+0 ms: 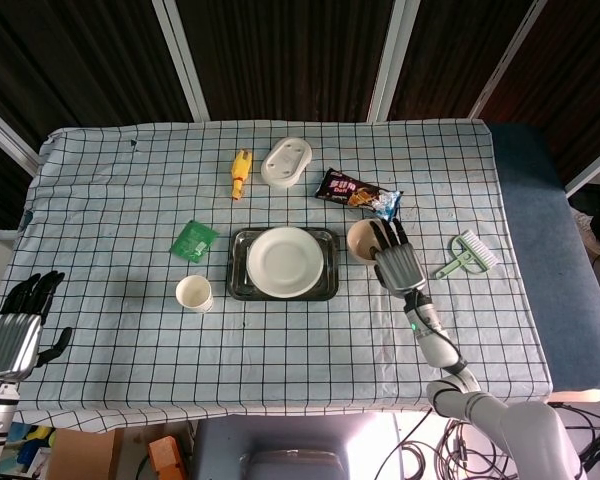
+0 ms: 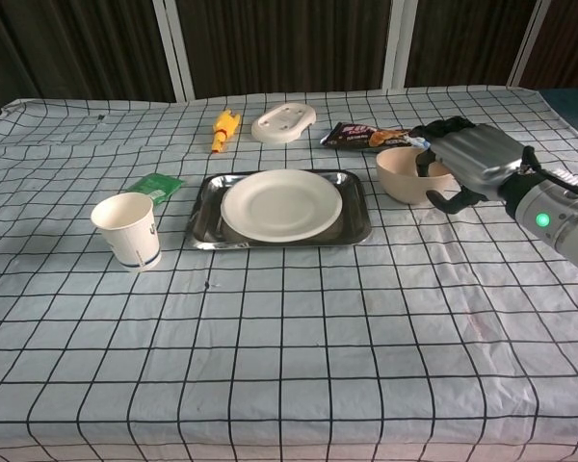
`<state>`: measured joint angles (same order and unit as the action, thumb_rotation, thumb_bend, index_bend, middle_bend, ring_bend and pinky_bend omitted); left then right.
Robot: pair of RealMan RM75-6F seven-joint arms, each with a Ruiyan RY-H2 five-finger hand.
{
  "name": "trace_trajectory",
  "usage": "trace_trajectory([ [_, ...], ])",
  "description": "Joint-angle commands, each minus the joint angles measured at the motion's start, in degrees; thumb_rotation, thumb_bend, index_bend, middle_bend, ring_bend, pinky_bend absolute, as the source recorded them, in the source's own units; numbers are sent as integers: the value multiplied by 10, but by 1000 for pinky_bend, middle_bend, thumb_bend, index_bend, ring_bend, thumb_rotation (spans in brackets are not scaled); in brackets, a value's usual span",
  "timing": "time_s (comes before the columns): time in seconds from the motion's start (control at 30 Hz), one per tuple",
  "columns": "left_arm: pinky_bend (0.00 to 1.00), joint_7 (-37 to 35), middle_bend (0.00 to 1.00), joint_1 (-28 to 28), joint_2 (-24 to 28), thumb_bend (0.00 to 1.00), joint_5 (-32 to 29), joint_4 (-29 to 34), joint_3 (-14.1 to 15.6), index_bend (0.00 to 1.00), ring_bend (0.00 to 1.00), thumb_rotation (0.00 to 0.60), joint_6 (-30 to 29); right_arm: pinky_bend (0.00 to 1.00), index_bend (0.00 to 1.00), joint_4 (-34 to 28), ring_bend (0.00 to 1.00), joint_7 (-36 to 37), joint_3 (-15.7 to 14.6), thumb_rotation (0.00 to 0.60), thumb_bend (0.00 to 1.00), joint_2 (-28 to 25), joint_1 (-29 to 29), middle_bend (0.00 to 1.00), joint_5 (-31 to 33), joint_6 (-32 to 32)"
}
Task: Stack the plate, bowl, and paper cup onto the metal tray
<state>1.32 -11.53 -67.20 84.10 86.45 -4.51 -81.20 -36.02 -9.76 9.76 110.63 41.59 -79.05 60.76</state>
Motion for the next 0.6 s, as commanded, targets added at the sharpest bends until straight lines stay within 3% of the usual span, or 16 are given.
trace_trajectory([
  [0.03, 128, -1, 63, 0, 1, 360, -1, 0, 0, 0, 53, 600, 0, 34, 588, -2, 0, 2, -1, 600, 502, 0, 2, 61, -9, 15],
  [0.4, 128, -3, 64, 1, 2, 361, -1, 1, -1, 0, 53, 600, -2, 38, 588, -76, 0, -36, 22, 600, 517, -8, 33, 64, -33, 73],
  [0.6, 127, -4, 63, 1, 3, 360, -1, 1, -1, 0, 53, 600, -2, 53, 583, -75, 0, -92, 35, 600, 517, 36, 75, 66, -40, 69],
])
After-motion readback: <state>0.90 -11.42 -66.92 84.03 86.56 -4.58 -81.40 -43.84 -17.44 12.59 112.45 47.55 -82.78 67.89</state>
